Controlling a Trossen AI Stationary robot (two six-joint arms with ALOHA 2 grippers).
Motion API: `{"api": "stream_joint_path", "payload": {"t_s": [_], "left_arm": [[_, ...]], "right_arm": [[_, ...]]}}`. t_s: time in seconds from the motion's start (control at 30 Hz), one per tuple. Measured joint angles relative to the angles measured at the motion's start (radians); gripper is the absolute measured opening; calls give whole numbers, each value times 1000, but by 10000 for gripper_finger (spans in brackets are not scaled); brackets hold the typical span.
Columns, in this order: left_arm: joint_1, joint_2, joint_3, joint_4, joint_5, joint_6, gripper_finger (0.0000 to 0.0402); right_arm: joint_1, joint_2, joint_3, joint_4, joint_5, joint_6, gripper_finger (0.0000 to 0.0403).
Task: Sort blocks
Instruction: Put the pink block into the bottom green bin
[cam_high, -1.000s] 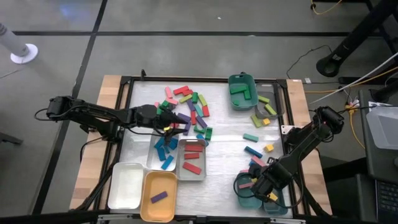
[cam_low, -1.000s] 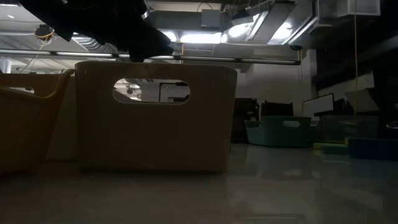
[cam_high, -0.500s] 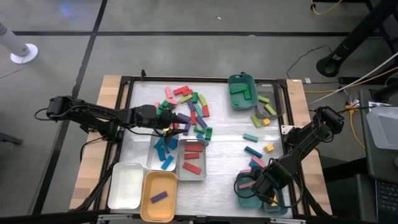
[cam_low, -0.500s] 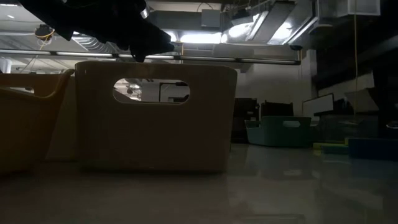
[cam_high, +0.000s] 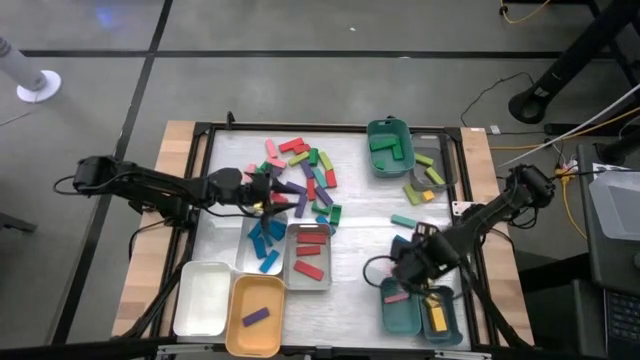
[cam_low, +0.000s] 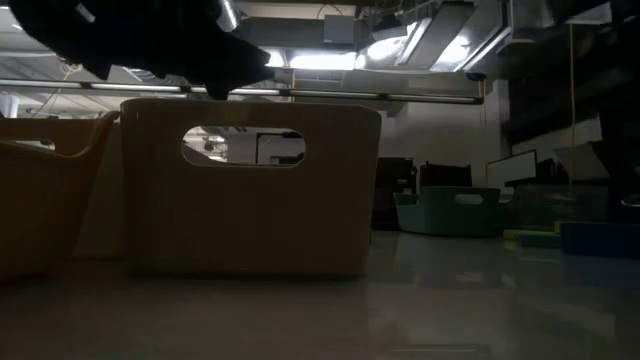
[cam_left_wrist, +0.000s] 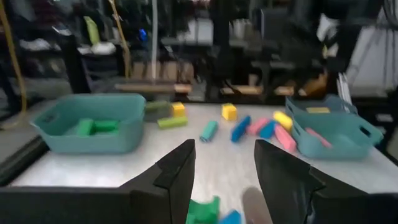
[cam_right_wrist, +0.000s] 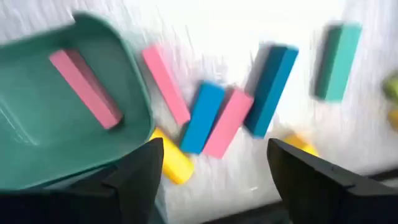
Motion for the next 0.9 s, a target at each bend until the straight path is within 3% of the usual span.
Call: {"api": "stream_joint_path", "payload": {"t_s": [0.13, 0.37, 0.47, 0.77, 0.9], "left_arm": [[20, -33, -32, 13, -1, -22, 155], [23, -45, -41, 6, -1, -20, 155], [23, -45, -41, 1, -1, -20, 155], [23, -45, -41, -3, 0, 4, 155], [23, -45, -41, -7, -1, 12, 155]], "right_arm": [[-100, -2, -16, 67, -35, -194, 286], [-289, -1, -120, 262, -234, -535, 286], [-343, -1, -137, 266, -234, -633, 286], [-383, -1, -200, 434, -244, -795, 286], [-383, -1, -260, 527, -331, -828, 286]]}}
